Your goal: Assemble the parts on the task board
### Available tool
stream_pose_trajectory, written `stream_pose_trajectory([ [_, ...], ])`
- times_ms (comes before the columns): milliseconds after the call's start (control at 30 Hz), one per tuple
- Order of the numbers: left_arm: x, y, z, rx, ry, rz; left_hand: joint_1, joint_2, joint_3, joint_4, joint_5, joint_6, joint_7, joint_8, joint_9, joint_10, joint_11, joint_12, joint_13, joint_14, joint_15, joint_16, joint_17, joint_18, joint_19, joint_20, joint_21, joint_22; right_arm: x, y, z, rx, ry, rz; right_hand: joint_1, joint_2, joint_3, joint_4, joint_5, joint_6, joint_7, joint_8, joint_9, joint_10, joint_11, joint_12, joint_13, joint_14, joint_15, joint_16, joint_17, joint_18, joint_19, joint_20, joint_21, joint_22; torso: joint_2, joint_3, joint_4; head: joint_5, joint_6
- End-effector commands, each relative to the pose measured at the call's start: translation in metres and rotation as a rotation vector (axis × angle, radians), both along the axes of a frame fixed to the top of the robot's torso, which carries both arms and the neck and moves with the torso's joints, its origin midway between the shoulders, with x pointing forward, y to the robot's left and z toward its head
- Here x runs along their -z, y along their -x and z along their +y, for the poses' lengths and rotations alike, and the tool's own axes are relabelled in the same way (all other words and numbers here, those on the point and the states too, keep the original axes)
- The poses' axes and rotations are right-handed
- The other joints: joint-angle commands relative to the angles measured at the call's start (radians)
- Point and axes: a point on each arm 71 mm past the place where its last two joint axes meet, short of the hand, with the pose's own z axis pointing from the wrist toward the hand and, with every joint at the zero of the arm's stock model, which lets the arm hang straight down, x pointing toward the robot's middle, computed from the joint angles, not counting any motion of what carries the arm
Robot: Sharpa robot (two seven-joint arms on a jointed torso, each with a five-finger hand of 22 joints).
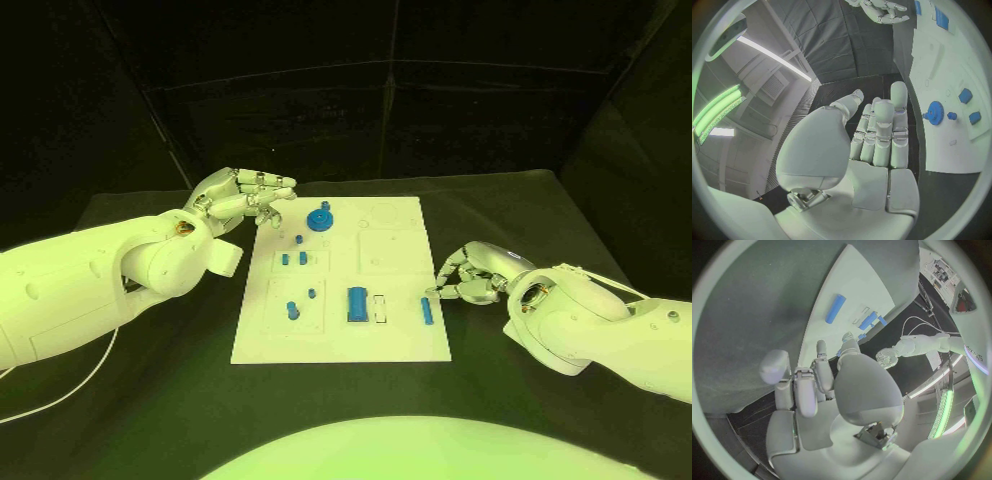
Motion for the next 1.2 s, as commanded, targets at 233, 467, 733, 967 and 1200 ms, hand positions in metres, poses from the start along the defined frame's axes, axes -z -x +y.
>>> stream_pose_trajectory([
  [233, 0.0, 0.001, -0.001, 0.012, 0.009, 0.001, 0.0, 0.012, -0.004, -0.001, -0.003, -0.005, -0.001, 0.001, -0.002, -0.007, 0.0, 0.004, 0.001, -0.008, -0.002, -0.006, -0.001, 0.013, 0.0, 0.009, -0.007, -0.001, 0.009, -0.002, 0.007, -0.042, 0.128, 0.045, -0.018, -0.003, -0.013, 0.026, -0.015, 0.019, -0.006, 0.012, 0.014, 0.0, -0.01, -0.002, 0.042, 0.091, -0.003, -0.005, 0.206, -0.004, -0.005, -0.007, -0.008, -0.004, 0.001, -0.0003, 0.0038, -0.003, -0.002],
  [467, 0.0, 0.001, -0.001, 0.012, 0.008, 0.002, 0.0, 0.012, -0.004, 0.0, -0.003, -0.005, -0.001, 0.001, -0.002, -0.008, 0.0, 0.005, 0.001, -0.008, -0.002, -0.006, -0.001, 0.013, 0.0, 0.009, -0.007, -0.001, 0.014, 0.001, 0.014, -0.06, 0.128, 0.06, -0.018, -0.003, -0.014, 0.028, -0.016, 0.021, -0.008, 0.013, 0.016, 0.001, -0.011, 0.001, 0.044, 0.091, -0.003, -0.005, 0.207, -0.004, -0.005, -0.007, -0.009, -0.004, 0.001, -0.0006, 0.0035, -0.003, -0.003],
  [733, 0.0, 0.001, 0.0, 0.011, 0.007, 0.003, 0.0, 0.012, -0.006, 0.0, -0.003, -0.006, -0.001, 0.001, -0.002, -0.009, 0.001, 0.006, 0.002, -0.009, -0.001, -0.006, -0.002, 0.013, 0.0, 0.009, -0.008, -0.002, 0.02, 0.004, 0.019, -0.089, 0.156, 0.104, -0.008, -0.004, -0.014, 0.031, -0.019, 0.032, -0.013, 0.021, 0.026, 0.004, -0.015, 0.005, 0.047, 0.092, -0.007, -0.004, 0.208, -0.005, -0.002, -0.01, -0.007, 0.0, 0.001, -0.0009, 0.0042, -0.003, -0.007],
  [967, 0.001, 0.001, 0.0, 0.012, 0.007, 0.003, 0.0, 0.012, -0.006, 0.0, -0.003, -0.006, -0.001, 0.001, -0.002, -0.009, 0.001, 0.006, 0.002, -0.009, -0.001, -0.006, -0.002, 0.013, 0.0, 0.009, -0.008, -0.002, 0.022, 0.005, 0.022, -0.104, 0.176, 0.114, -0.001, -0.005, -0.015, 0.031, -0.021, 0.035, -0.015, 0.025, 0.031, 0.004, -0.017, 0.005, 0.047, 0.092, -0.008, -0.004, 0.209, -0.006, -0.001, -0.012, -0.006, 0.002, 0.0, -0.0008, 0.0054, -0.003, -0.008],
  [1200, 0.001, 0.001, 0.0, 0.012, 0.006, 0.004, 0.0, 0.012, -0.006, 0.0, -0.003, -0.006, -0.001, 0.001, -0.002, -0.009, 0.001, 0.006, 0.002, -0.009, -0.001, -0.006, -0.002, 0.013, 0.0, 0.009, -0.008, -0.002, 0.026, 0.005, 0.025, -0.112, 0.21, 0.102, 0.085, 0.011, 0.01, -0.013, 0.001, 0.03, -0.017, 0.028, 0.049, 0.004, -0.021, 0.003, 0.047, 0.092, -0.013, -0.004, 0.209, -0.006, 0.001, -0.017, -0.008, 0.002, 0.0, -0.0015, 0.0067, -0.001, -0.007],
])
